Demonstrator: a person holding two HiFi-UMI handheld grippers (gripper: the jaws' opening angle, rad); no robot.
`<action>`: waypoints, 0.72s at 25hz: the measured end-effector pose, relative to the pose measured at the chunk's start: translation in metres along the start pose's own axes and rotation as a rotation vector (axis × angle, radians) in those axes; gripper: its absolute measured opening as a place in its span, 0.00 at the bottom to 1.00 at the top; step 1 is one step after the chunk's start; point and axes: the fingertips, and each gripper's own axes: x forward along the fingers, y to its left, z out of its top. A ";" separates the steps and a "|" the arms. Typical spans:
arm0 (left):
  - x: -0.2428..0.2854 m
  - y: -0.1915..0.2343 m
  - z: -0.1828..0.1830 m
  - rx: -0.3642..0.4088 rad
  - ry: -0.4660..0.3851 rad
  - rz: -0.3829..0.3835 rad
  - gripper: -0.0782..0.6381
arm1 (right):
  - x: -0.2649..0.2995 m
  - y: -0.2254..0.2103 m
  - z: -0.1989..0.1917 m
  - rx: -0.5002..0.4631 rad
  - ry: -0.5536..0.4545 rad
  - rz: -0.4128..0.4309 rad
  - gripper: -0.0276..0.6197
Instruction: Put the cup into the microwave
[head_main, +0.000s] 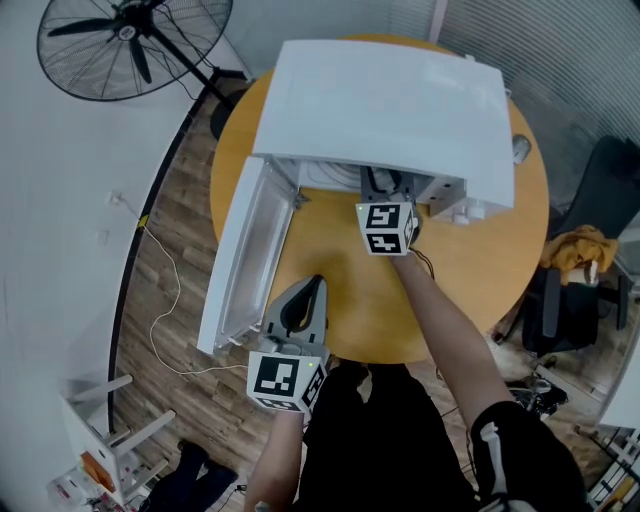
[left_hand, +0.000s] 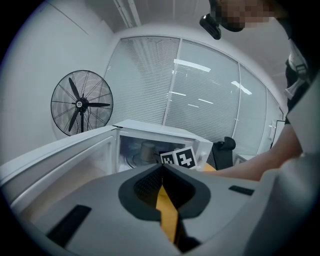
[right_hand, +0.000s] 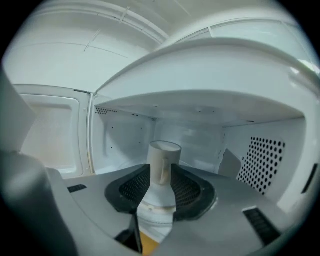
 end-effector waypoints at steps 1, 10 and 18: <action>-0.003 -0.001 0.000 0.000 -0.003 -0.004 0.11 | -0.006 0.002 0.000 -0.001 0.001 0.000 0.26; -0.046 -0.019 -0.001 0.009 -0.050 -0.071 0.11 | -0.093 0.037 0.014 0.006 -0.009 0.022 0.23; -0.099 -0.040 -0.007 0.027 -0.082 -0.146 0.11 | -0.204 0.069 0.046 -0.015 -0.063 0.025 0.15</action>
